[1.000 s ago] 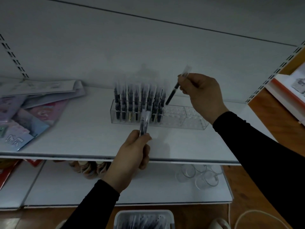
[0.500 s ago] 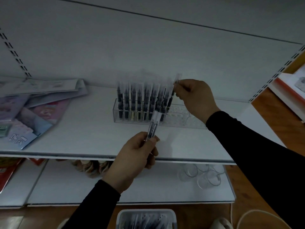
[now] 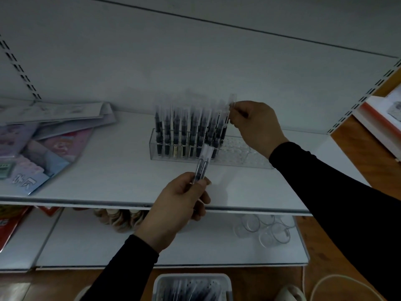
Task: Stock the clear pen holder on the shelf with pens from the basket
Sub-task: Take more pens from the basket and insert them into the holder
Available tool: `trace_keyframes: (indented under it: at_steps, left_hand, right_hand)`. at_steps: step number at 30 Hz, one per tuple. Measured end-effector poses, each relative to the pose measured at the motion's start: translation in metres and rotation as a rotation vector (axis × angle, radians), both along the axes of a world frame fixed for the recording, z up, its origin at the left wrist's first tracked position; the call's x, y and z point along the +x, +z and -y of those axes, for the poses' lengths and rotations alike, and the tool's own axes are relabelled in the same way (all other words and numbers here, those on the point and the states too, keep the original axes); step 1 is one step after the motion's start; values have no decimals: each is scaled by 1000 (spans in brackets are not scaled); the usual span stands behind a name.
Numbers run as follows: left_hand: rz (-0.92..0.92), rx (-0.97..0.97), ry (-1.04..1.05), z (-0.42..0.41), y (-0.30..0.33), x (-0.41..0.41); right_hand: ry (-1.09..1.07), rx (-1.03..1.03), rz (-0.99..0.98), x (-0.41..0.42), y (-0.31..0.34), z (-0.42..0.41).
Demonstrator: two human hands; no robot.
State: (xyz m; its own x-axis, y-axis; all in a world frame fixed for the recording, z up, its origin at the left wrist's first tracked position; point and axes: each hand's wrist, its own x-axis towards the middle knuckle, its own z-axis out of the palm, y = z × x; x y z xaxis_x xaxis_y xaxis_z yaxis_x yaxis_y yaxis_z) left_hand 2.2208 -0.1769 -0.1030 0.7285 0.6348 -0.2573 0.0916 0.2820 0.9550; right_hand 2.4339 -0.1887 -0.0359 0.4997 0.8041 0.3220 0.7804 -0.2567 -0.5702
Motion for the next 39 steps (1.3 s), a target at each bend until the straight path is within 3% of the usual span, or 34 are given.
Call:
trace_keyframes:
  at_steps: [13, 16, 21, 29, 35, 39]
  left_hand:
    - [-8, -11, 4, 0, 3, 1]
    - [12, -54, 10, 0, 3, 2]
    - [36, -139, 2, 4, 7, 6]
    - [60, -183, -68, 12, 12, 6]
    - [58, -181, -54, 9, 10, 8]
    - [40, -143, 11, 3, 8, 4]
  right_hand:
    - [-54, -65, -64, -3, -12, 13]
    - [-90, -5, -241, -16, -12, 30]
    - [60, -181, -621, -50, -25, 57]
    - [128, -153, -846, -61, -36, 68]
    - [91, -112, -842, -56, -32, 66]
    - [-23, 163, -724, -41, -12, 61]
